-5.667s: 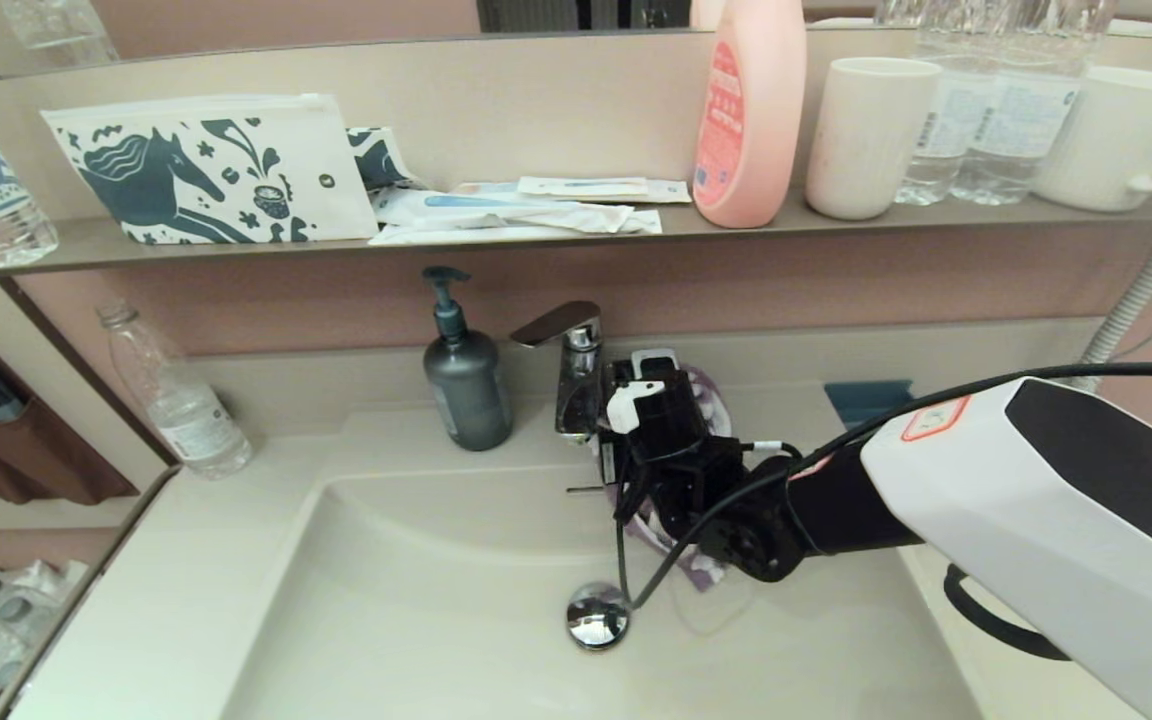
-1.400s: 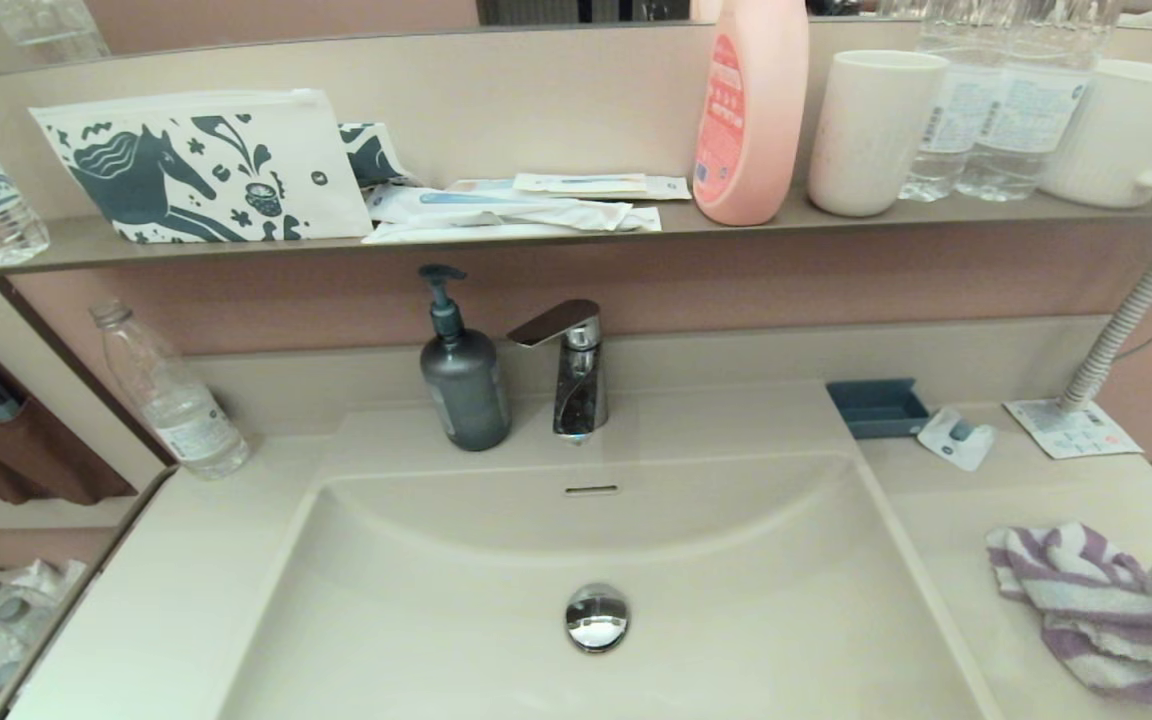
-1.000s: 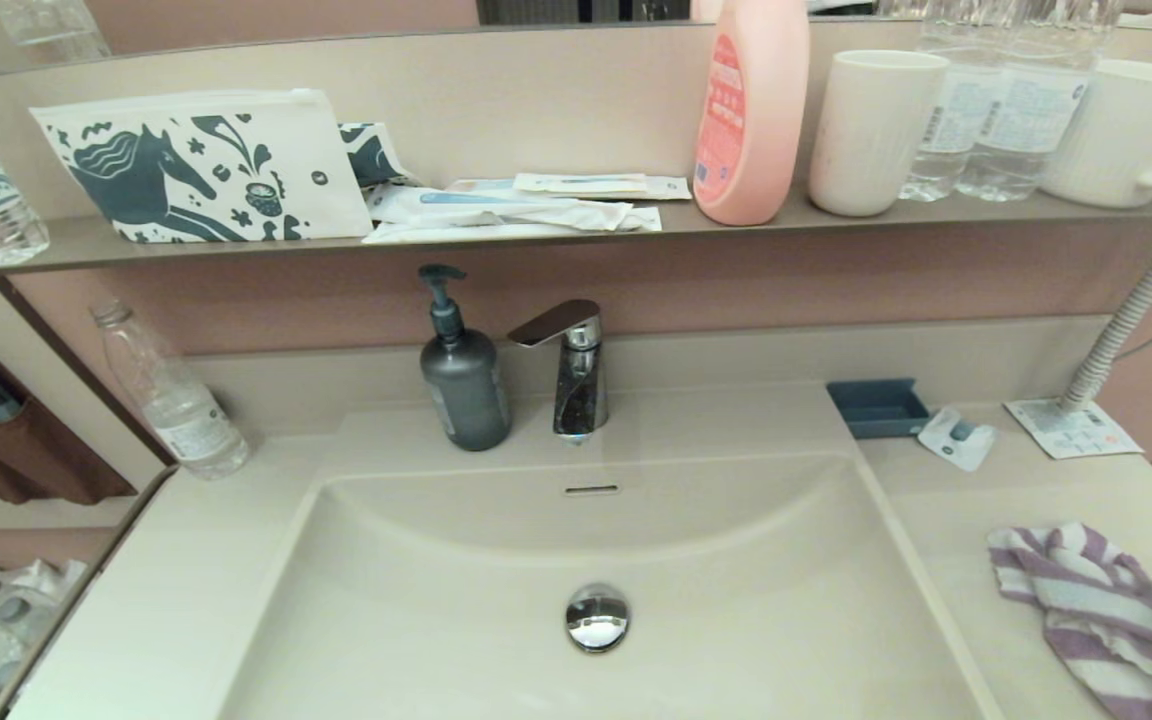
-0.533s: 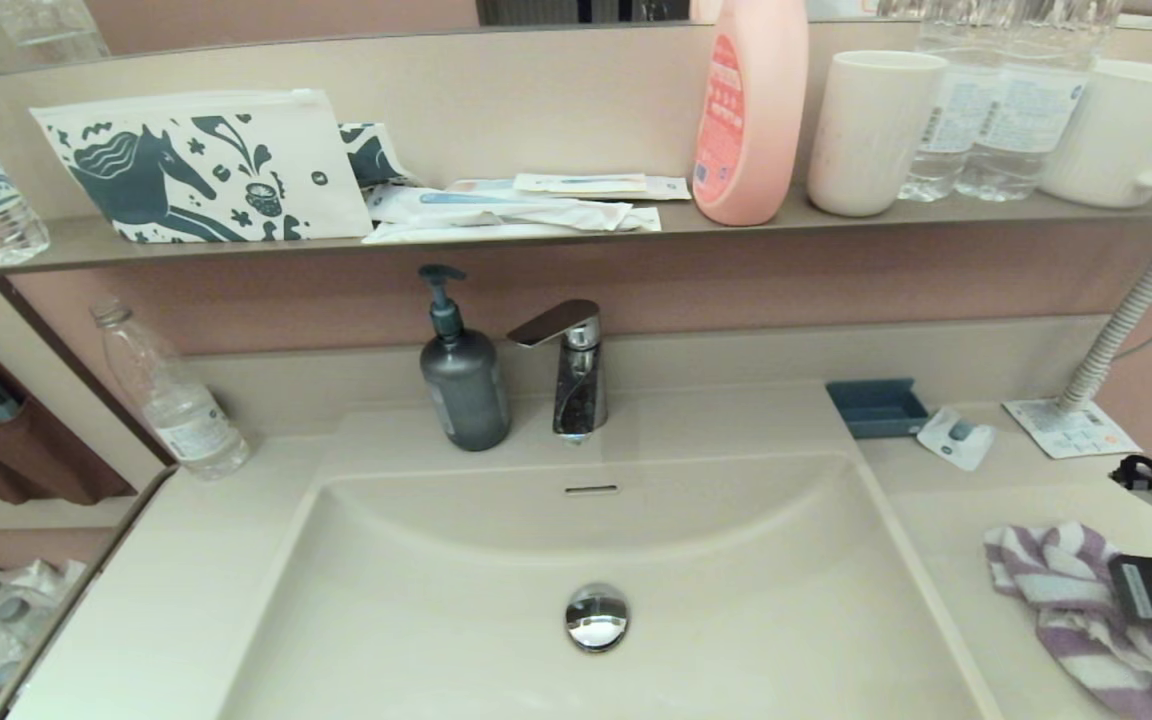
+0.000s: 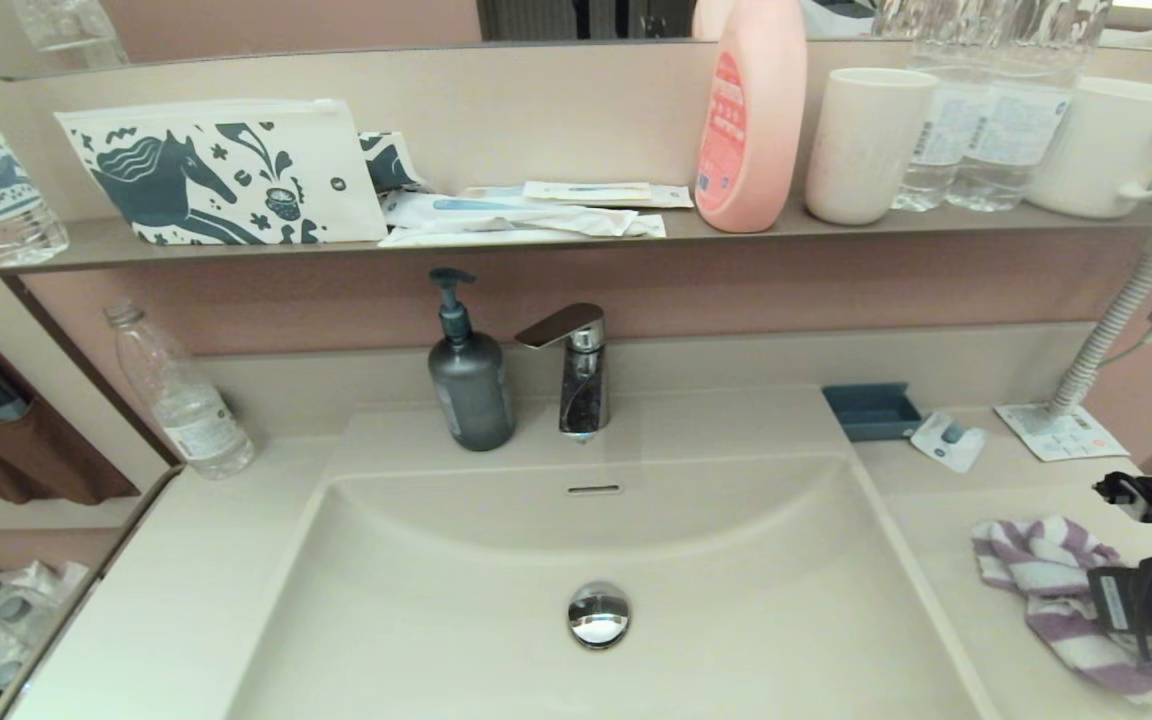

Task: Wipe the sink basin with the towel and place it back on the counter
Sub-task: Wipe the sink

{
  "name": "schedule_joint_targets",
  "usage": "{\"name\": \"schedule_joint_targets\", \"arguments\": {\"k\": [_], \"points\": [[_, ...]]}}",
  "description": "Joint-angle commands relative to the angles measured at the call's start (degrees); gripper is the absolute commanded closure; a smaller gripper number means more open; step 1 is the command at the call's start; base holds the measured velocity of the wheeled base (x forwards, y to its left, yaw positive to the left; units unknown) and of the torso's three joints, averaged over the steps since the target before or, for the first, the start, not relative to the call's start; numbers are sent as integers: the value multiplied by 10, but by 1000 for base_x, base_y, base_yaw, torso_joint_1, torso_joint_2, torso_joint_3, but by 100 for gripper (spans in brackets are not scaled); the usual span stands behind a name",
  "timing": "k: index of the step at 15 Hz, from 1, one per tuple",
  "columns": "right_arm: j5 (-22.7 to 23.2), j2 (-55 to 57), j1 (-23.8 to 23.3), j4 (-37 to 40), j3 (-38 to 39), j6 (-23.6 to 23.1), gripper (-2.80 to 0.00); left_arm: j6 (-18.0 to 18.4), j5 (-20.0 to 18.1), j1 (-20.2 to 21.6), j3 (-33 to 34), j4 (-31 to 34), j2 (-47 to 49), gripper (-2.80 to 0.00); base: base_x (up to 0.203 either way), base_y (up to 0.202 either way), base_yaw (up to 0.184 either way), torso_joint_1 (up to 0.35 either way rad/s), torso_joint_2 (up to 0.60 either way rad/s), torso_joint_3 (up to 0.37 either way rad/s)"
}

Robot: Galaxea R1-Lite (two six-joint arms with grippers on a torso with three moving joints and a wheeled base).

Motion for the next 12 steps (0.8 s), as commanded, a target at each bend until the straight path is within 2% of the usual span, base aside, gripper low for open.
{"name": "schedule_joint_targets", "arguments": {"k": [1,5,7,12], "points": [[0,25,2,-13,32,0,0,0,0,0,0,0,1,0,0,0,0,0,0,0],[6,-4,3,-12,64,3,0,0,0,0,0,0,1,0,0,0,0,0,0,0],[39,-28,3,-13,65,9,0,0,0,0,0,0,1,0,0,0,0,0,0,0],[71,-55,63,-65,61,83,0,0,0,0,0,0,1,0,0,0,0,0,0,0]]}}
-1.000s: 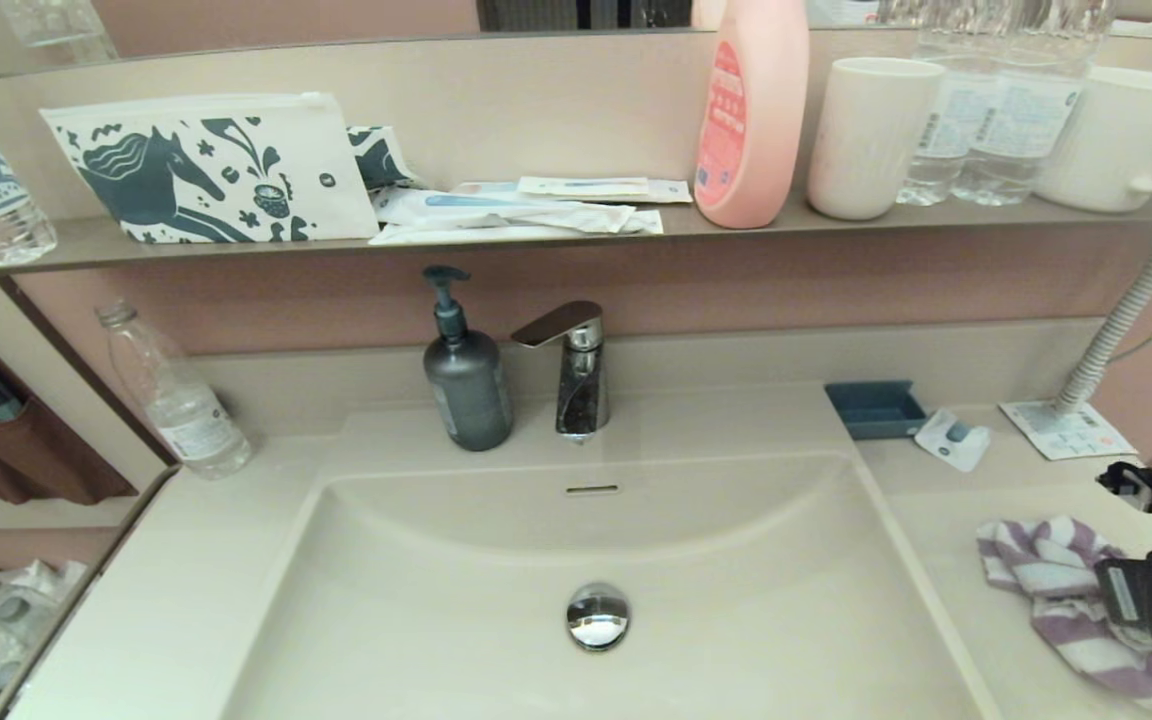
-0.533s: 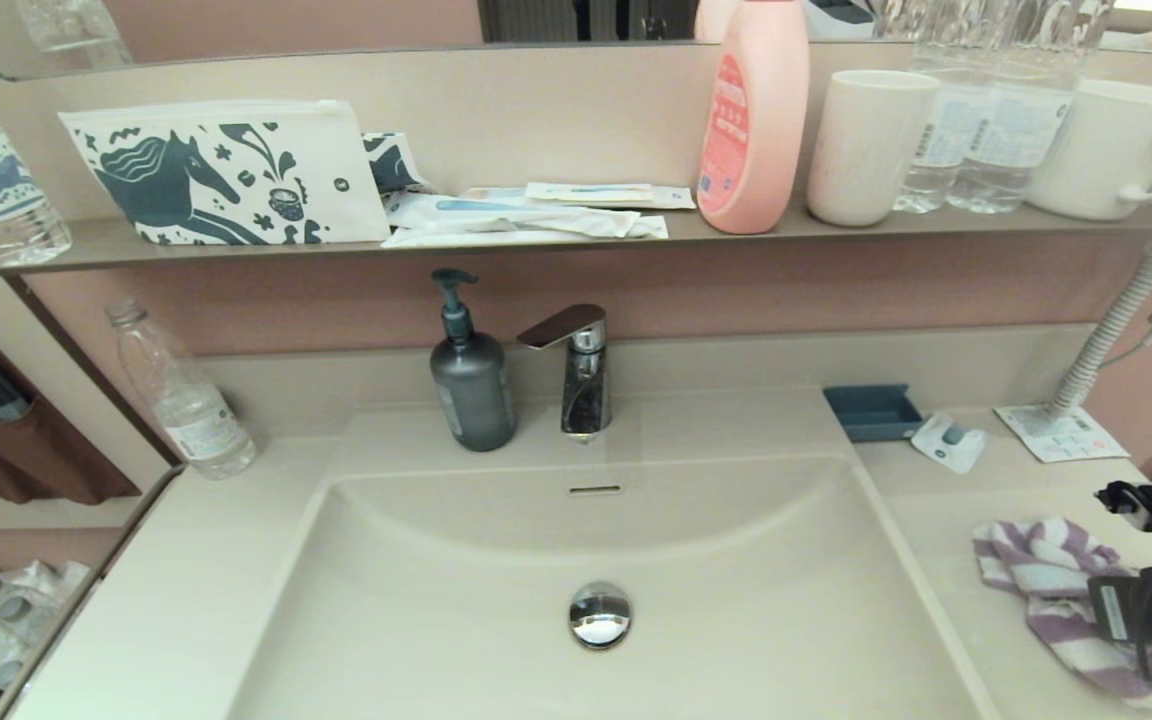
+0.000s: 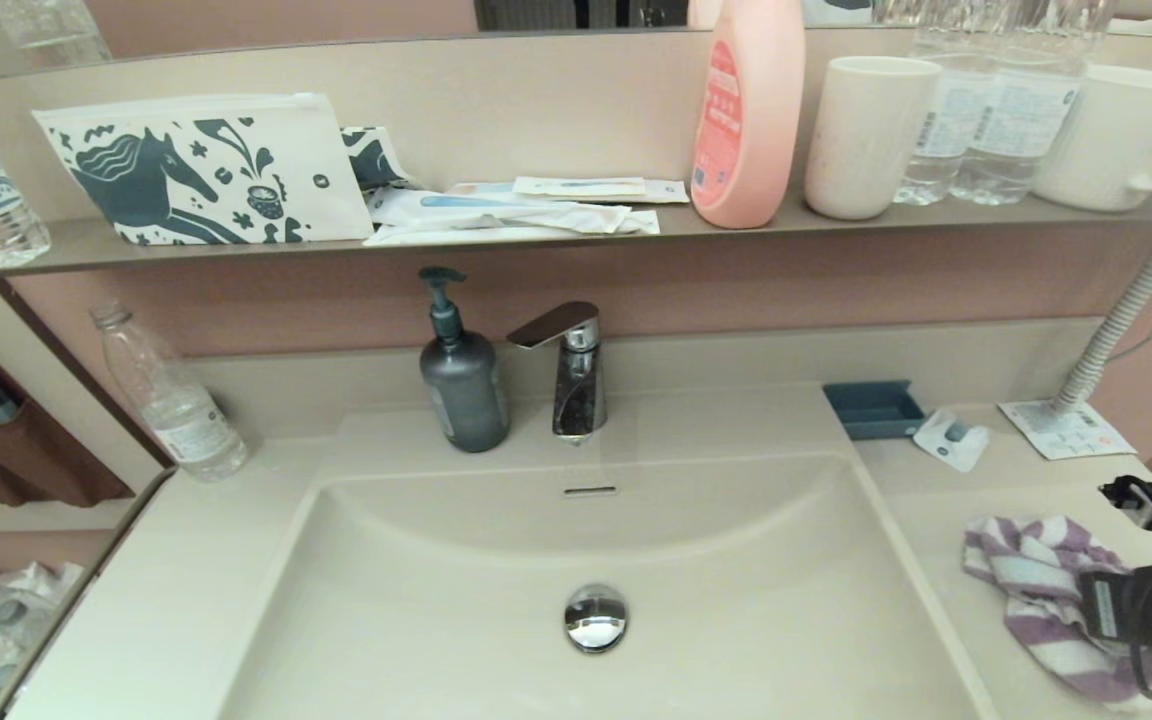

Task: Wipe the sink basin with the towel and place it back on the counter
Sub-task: Wipe the sink

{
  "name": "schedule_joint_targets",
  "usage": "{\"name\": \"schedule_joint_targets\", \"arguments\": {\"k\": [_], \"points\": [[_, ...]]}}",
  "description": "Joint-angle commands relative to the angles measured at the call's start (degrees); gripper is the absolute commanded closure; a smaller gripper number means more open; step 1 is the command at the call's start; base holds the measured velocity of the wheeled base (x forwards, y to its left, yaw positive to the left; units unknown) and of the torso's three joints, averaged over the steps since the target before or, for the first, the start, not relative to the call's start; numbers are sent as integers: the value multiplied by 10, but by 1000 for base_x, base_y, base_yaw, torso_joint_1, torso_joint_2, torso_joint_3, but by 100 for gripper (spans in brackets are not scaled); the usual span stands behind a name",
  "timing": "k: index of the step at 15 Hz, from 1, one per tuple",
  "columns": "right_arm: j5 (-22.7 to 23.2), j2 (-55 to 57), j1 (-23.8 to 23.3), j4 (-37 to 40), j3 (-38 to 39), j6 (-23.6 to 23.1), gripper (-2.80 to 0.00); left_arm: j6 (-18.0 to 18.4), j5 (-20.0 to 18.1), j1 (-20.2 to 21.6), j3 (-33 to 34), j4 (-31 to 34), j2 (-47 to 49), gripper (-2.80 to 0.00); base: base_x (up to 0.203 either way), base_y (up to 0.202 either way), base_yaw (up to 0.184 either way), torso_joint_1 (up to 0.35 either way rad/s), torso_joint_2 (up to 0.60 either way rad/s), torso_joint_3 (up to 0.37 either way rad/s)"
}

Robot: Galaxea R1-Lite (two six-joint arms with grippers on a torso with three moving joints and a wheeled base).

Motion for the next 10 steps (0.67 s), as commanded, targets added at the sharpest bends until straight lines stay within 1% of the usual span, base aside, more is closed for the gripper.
{"name": "schedule_joint_targets", "arguments": {"k": [1,3,5,10], "points": [[1,-5,30,-35,-4,20,0,0,0,0,0,0,1,0,0,0,0,0,0,0],[-4,-2,70,-85,-5,49,0,0,0,0,0,0,1,0,0,0,0,0,0,0],[-7,11,92,-103,-17,55,0,0,0,0,0,0,1,0,0,0,0,0,0,0],[-11,71,106,-115,-88,60,0,0,0,0,0,0,1,0,0,0,0,0,0,0]]}}
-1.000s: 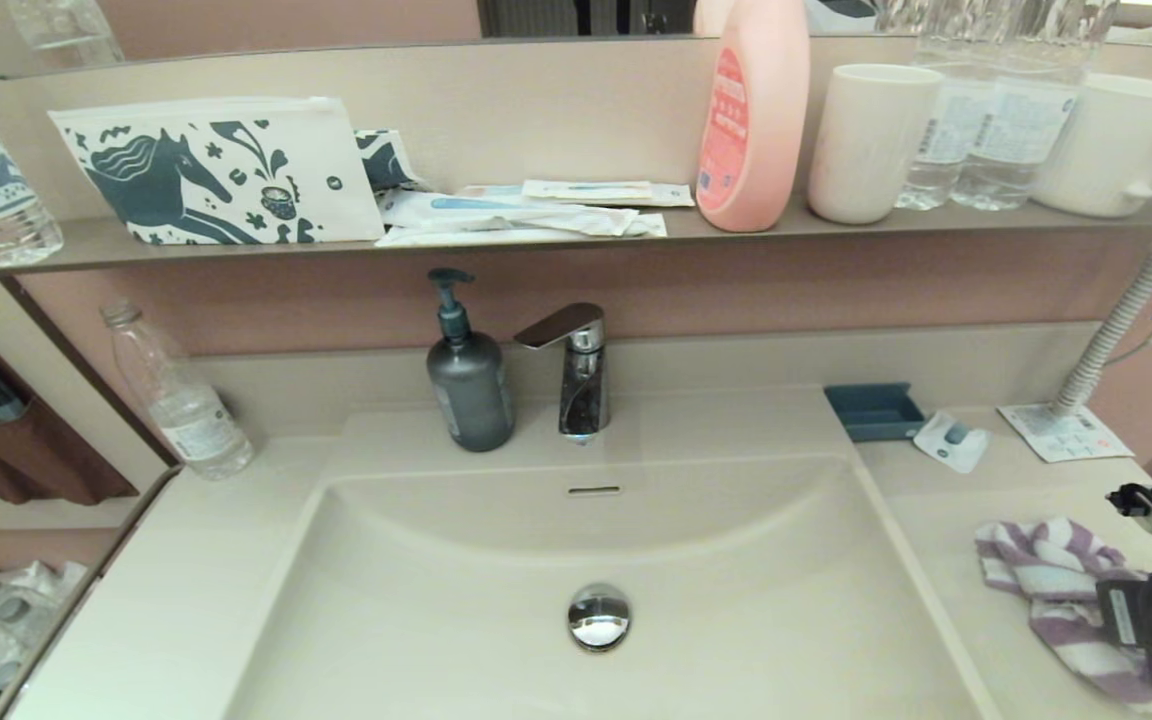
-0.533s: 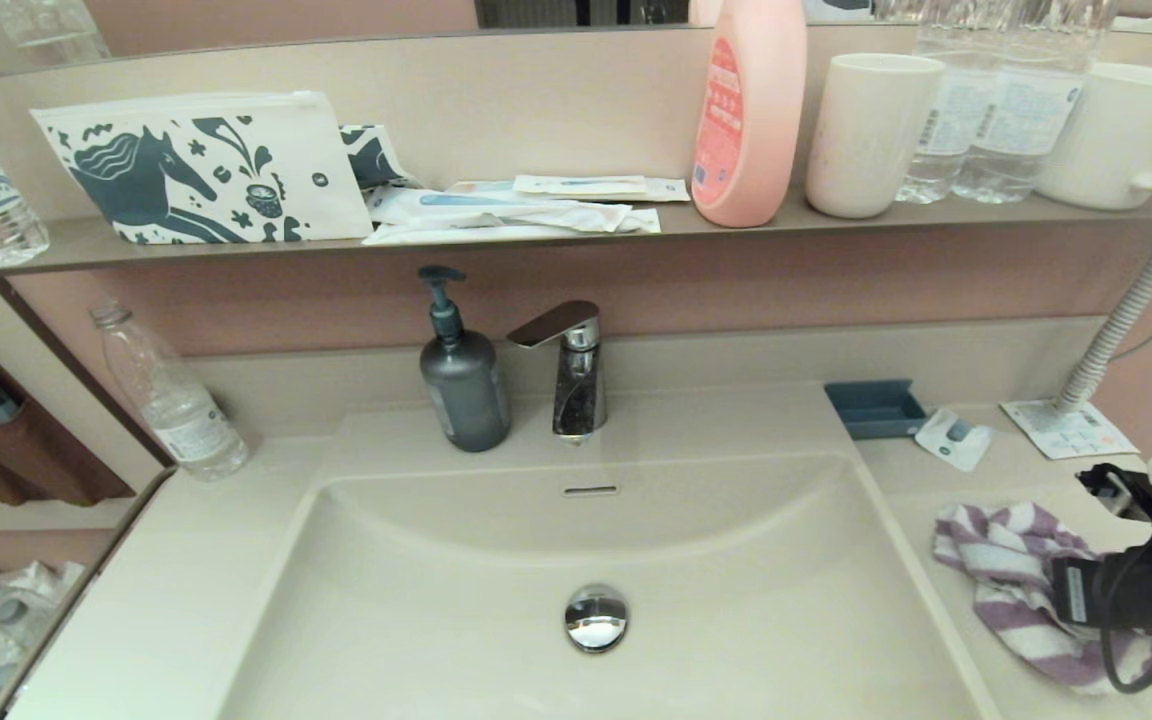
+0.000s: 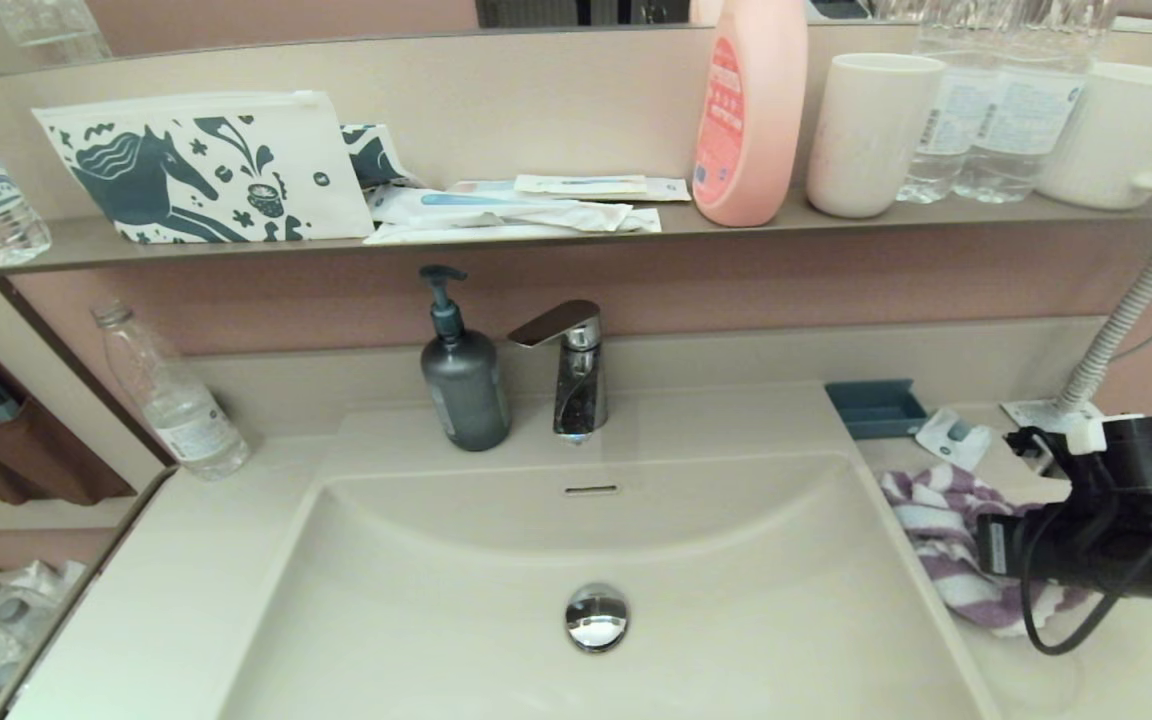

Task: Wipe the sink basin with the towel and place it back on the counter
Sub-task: Wipe the sink

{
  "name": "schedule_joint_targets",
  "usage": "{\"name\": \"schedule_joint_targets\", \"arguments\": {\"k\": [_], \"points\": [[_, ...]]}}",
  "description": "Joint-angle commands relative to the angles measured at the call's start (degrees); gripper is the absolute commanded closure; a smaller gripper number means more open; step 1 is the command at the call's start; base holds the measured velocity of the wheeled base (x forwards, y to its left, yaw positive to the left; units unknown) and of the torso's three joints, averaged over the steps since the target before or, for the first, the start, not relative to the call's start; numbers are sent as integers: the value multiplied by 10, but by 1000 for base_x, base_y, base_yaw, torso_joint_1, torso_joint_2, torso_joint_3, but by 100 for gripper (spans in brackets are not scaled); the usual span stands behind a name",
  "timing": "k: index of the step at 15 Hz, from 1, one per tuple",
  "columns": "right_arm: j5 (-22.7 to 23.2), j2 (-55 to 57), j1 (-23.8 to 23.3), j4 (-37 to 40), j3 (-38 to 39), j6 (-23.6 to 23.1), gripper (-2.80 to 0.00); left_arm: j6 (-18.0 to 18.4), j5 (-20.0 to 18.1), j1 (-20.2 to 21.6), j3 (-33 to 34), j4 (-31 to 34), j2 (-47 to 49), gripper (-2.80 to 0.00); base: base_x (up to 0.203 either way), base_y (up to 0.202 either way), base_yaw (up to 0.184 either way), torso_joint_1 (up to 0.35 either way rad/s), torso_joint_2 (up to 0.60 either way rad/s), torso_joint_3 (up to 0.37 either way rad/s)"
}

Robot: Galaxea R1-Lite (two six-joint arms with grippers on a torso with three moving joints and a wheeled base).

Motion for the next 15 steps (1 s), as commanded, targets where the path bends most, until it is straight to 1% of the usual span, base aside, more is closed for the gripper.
{"name": "schedule_joint_targets", "arguments": {"k": [1,3,4,6,7,12,13,15], "points": [[-9,32,0,-8,-30,2,0,0,0,0,0,0,1,0,0,0,0,0,0,0],[-37,61,-3,-11,-68,2,0,0,0,0,0,0,1,0,0,0,0,0,0,0],[-42,67,-11,-11,-82,-2,0,0,0,0,0,0,1,0,0,0,0,0,0,0],[-43,77,-31,-11,-90,-33,0,0,0,0,0,0,1,0,0,0,0,0,0,0],[-44,80,-46,-11,-92,-54,0,1,0,0,0,0,1,0,0,0,0,0,0,0],[-44,68,-153,-4,-92,-130,0,0,0,0,0,0,1,0,0,0,0,0,0,0],[-44,57,-170,11,-86,-150,0,0,0,0,0,0,1,0,0,0,0,0,0,0],[-45,25,-185,77,-75,-179,0,0,0,0,0,0,1,0,0,0,0,0,0,0]]}}
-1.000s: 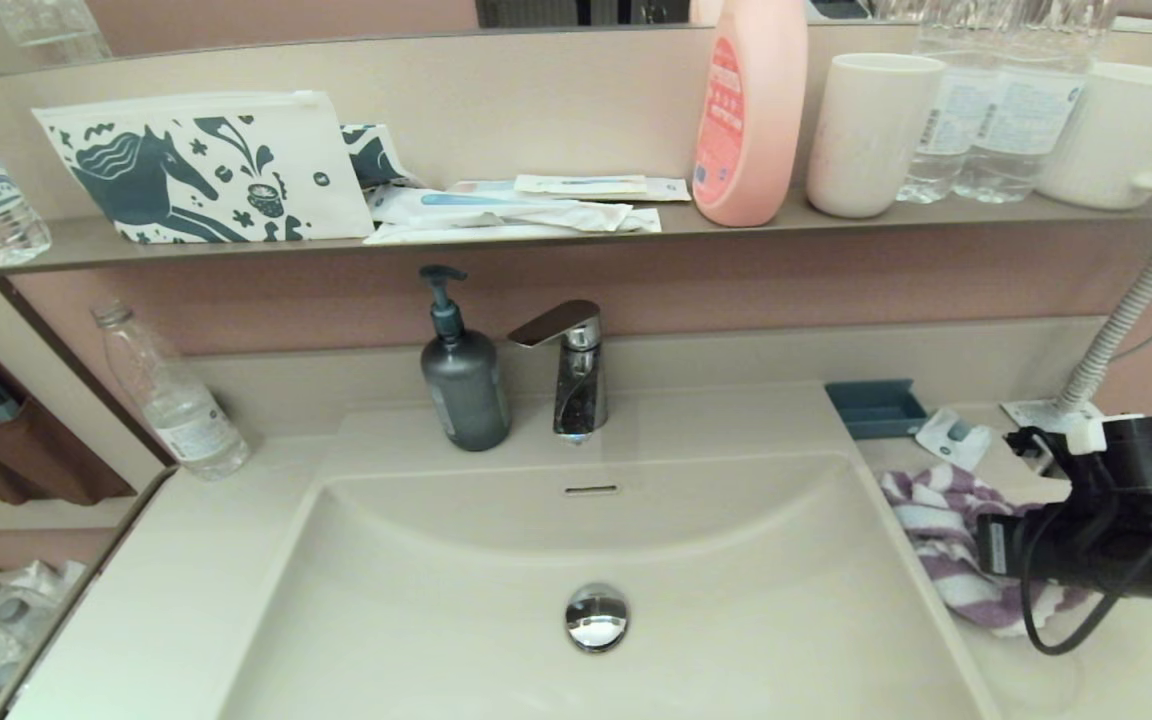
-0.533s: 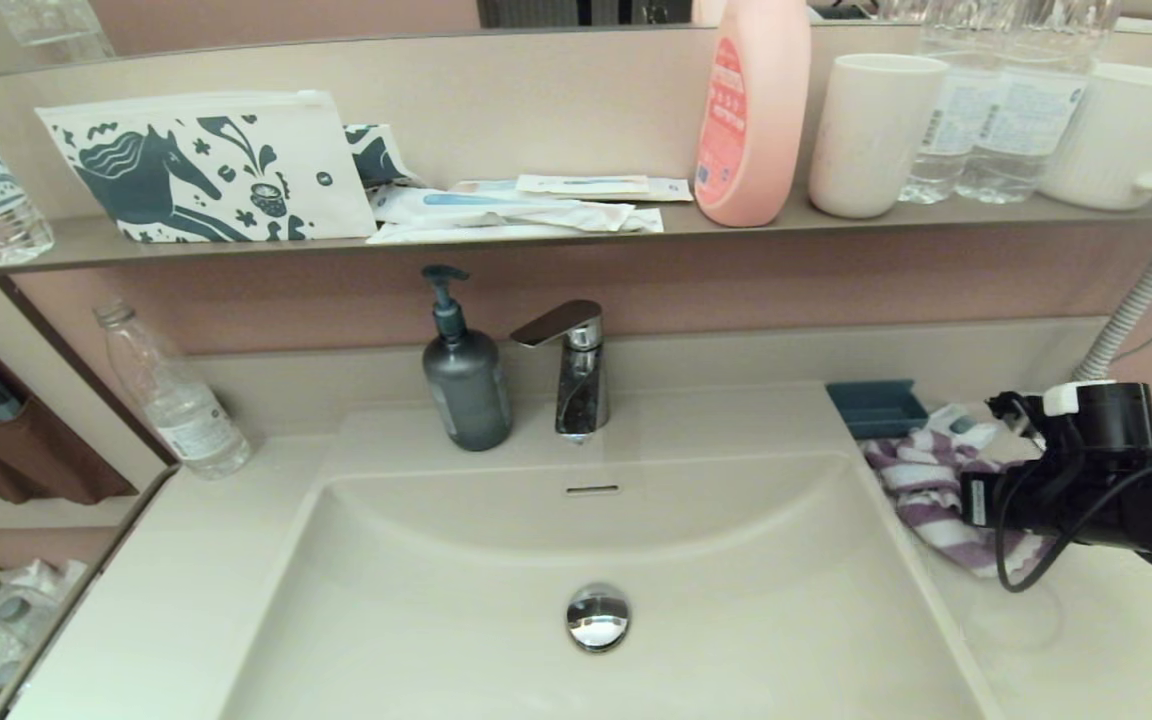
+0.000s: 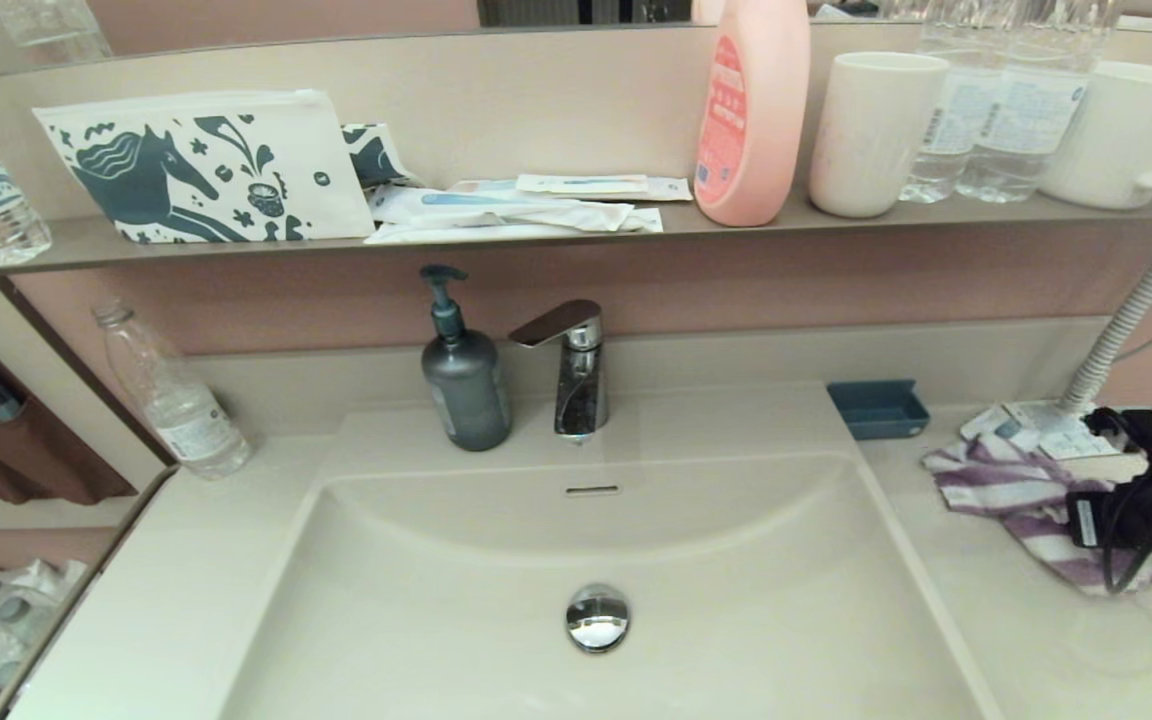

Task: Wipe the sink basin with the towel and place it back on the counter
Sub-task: Wipe the sink

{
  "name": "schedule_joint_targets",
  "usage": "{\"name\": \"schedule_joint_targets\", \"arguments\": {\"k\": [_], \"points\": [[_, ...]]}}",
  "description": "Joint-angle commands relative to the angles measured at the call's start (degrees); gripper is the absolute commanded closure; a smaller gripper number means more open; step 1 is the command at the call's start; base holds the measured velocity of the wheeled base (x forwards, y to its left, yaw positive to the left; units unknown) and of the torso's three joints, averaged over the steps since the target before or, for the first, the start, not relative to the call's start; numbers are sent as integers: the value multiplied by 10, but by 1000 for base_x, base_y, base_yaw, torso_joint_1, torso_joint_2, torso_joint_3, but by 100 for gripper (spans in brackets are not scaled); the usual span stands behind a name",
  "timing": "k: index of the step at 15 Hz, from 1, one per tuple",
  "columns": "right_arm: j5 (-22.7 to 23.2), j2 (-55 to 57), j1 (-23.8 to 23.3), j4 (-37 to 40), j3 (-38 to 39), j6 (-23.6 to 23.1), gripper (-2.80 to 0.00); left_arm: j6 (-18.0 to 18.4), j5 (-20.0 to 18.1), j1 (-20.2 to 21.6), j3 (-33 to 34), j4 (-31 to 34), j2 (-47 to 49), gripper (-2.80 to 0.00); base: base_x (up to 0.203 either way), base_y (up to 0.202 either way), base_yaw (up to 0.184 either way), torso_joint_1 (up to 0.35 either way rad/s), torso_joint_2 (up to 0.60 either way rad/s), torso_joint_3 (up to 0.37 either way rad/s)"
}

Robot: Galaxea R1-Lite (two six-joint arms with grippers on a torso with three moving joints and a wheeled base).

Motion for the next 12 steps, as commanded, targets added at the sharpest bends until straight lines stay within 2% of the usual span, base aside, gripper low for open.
{"name": "schedule_joint_targets", "arguments": {"k": [1,3,5,8,10,12], "points": [[2,-43,-10,53,11,-11,0,0,0,0,0,0,1,0,0,0,0,0,0,0],[2,-82,-8,127,34,-31,0,0,0,0,0,0,1,0,0,0,0,0,0,0],[5,-105,9,154,61,-47,0,1,0,0,0,0,1,0,0,0,0,0,0,0],[5,-140,91,154,141,-41,0,0,0,0,0,0,1,0,0,0,0,0,0,0],[4,-149,168,154,161,-1,0,0,0,0,0,0,1,0,0,0,0,0,0,0],[4,-145,238,145,161,71,0,1,0,0,0,0,1,0,0,0,0,0,0,0]]}}
